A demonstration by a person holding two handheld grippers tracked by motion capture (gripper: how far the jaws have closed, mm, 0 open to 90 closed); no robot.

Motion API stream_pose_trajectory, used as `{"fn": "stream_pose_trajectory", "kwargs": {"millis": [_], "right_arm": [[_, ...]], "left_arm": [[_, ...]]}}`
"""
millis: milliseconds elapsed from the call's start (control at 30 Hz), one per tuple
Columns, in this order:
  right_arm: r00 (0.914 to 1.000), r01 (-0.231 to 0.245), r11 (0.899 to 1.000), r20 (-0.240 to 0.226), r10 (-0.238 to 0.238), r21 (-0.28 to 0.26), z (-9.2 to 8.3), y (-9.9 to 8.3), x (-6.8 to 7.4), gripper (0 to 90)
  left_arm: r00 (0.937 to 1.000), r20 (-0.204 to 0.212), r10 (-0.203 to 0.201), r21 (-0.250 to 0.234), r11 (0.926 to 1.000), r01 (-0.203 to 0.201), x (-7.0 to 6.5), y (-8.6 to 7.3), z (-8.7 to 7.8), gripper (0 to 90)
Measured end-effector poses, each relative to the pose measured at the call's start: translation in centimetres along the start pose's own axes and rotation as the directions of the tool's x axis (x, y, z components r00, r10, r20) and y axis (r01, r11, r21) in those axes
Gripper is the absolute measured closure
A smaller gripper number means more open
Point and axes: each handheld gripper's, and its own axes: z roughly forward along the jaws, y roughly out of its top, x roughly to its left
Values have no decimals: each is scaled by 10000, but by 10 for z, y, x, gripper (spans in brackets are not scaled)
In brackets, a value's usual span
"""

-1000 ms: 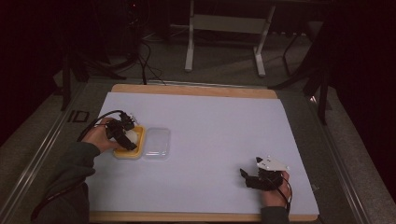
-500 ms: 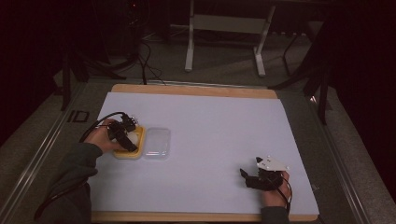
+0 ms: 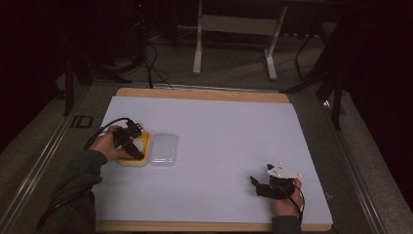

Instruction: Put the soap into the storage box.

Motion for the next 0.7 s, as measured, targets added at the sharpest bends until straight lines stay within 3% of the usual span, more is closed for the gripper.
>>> {"fn": "stream_pose_trajectory", "kwargs": {"millis": [533,700], "right_arm": [[10000,10,10000,7,-10,27,0,0,0,194],[10000,8,10000,5,-8,27,0,0,0,194]], "left_arm": [[9999,163,-18,-694,9976,30,2,-5,-15,151],[9999,-120,52,-1101,9939,-65,-1,-5,-26,151]]}}
